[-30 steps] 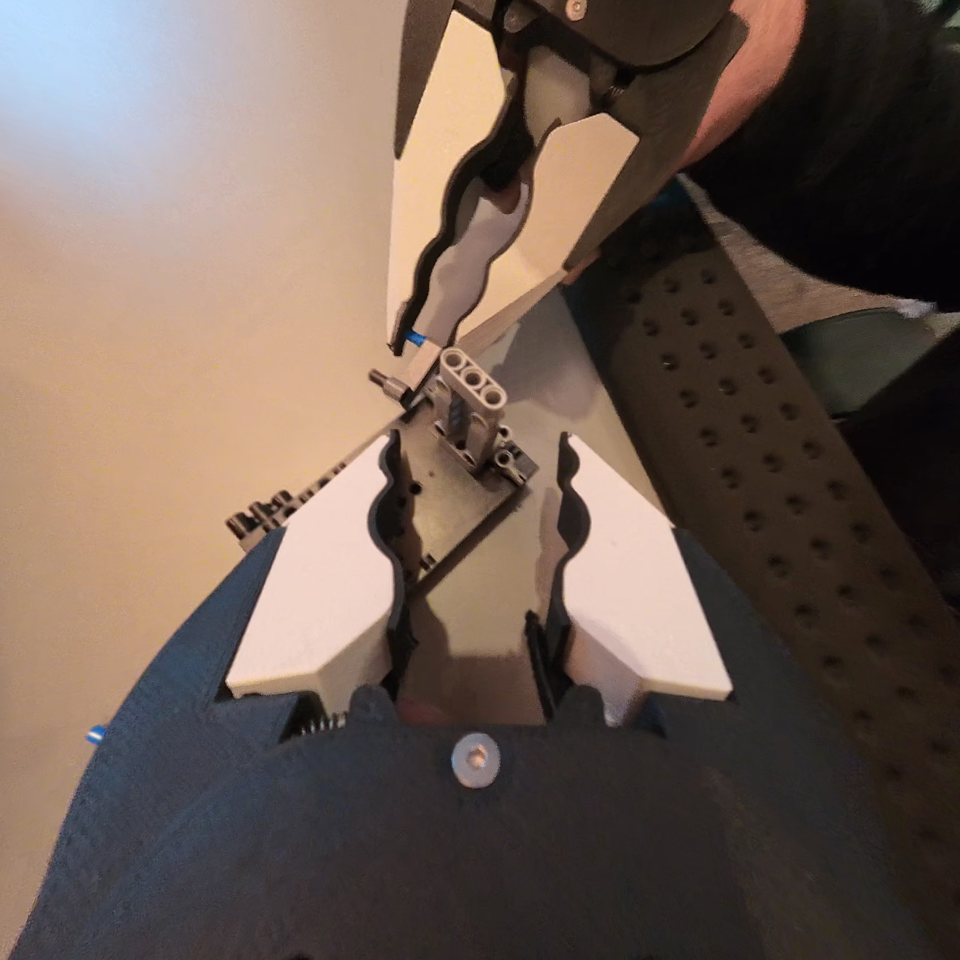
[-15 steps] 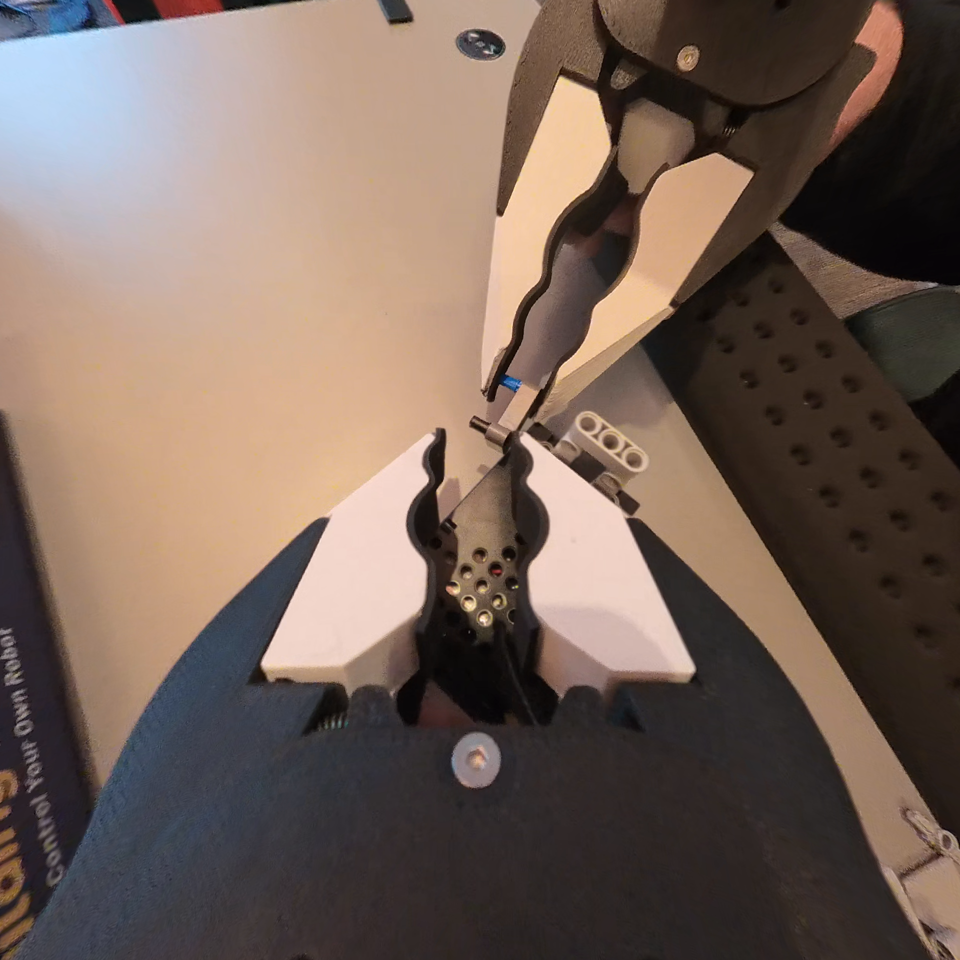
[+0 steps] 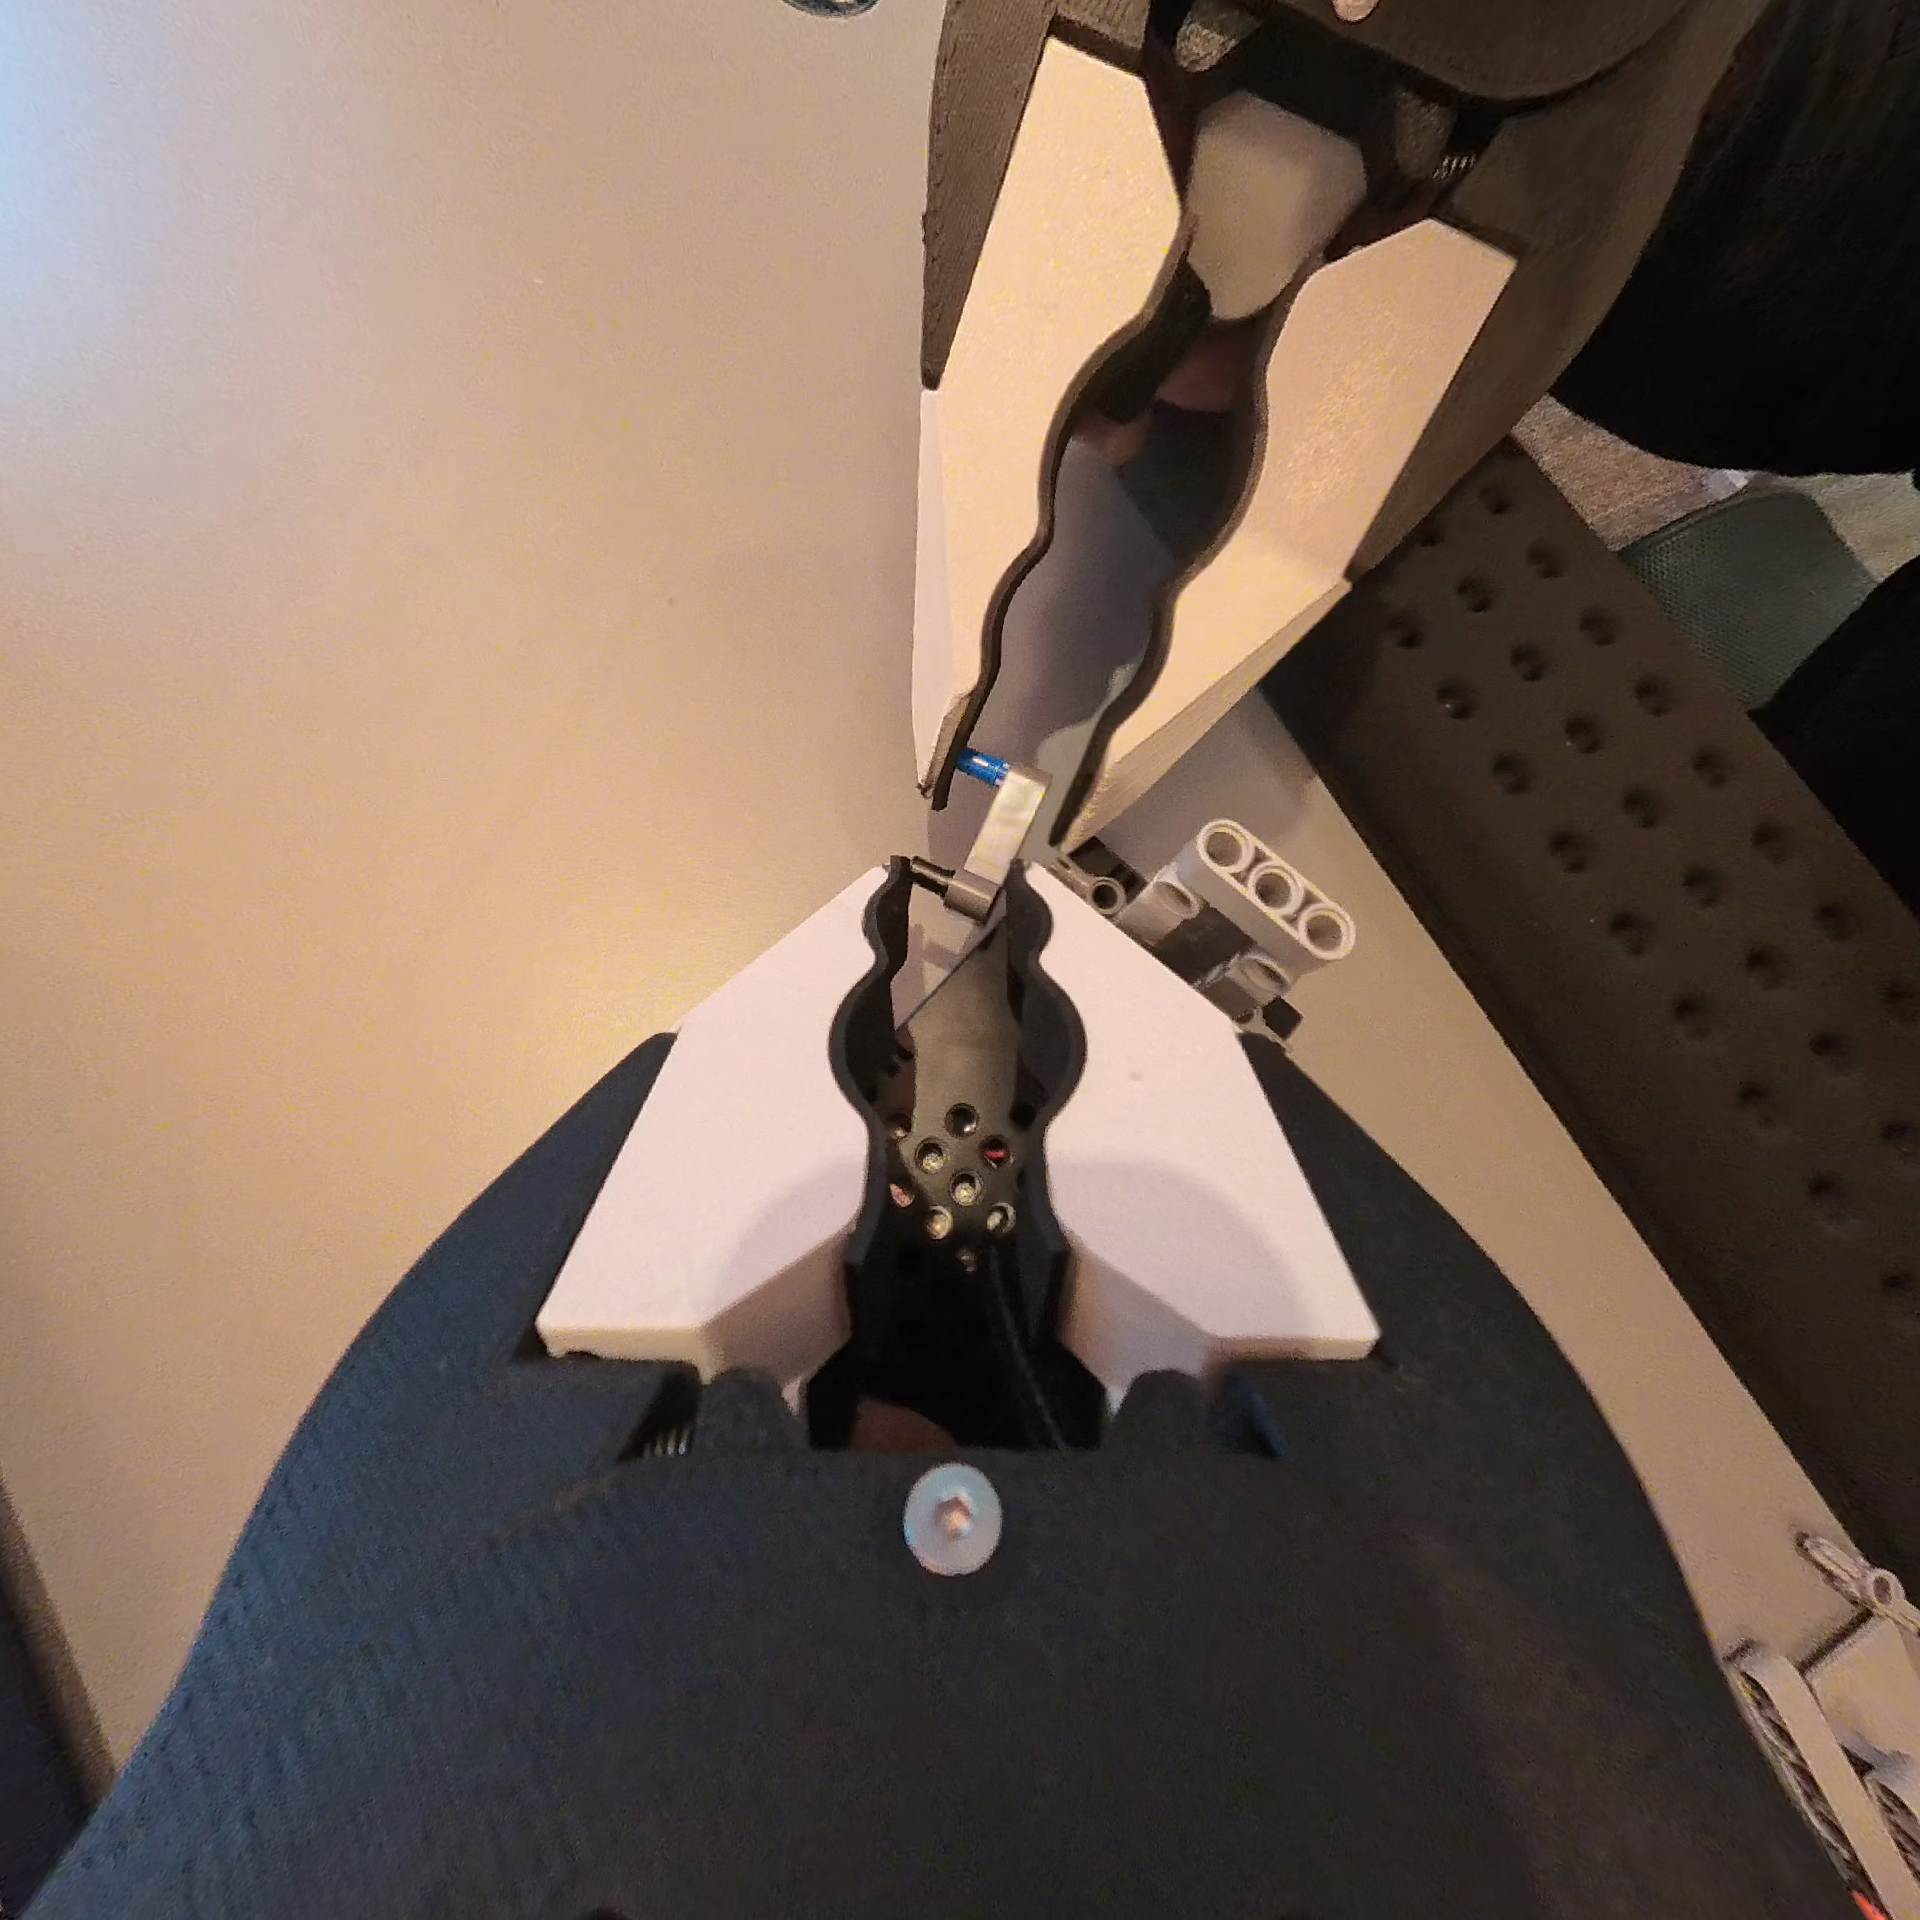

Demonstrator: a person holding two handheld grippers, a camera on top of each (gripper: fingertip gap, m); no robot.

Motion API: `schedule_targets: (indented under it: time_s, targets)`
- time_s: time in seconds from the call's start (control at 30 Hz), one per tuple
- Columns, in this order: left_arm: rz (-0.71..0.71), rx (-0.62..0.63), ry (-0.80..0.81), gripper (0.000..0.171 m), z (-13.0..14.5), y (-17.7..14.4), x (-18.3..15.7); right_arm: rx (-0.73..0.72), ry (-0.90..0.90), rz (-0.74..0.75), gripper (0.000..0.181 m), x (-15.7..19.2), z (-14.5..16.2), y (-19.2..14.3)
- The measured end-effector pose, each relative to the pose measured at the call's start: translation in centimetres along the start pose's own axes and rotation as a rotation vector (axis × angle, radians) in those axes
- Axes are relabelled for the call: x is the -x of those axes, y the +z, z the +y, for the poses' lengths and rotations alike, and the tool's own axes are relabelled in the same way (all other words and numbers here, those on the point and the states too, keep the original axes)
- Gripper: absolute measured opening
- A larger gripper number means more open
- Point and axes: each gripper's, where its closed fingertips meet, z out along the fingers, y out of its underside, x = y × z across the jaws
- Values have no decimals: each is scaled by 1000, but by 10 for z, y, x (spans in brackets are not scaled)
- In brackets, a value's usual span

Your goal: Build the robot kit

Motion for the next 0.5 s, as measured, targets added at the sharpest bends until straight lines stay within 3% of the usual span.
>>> schedule_targets:
  time_s: [0.33,0.5]
  targets:
    - [42,25,41,16,-5,-4,-5,-12,42,-89,36,11,-2,-11]
    - [40,35,133,15,-11,-11,-10,-142,121,-190,29,3,-20,-32]
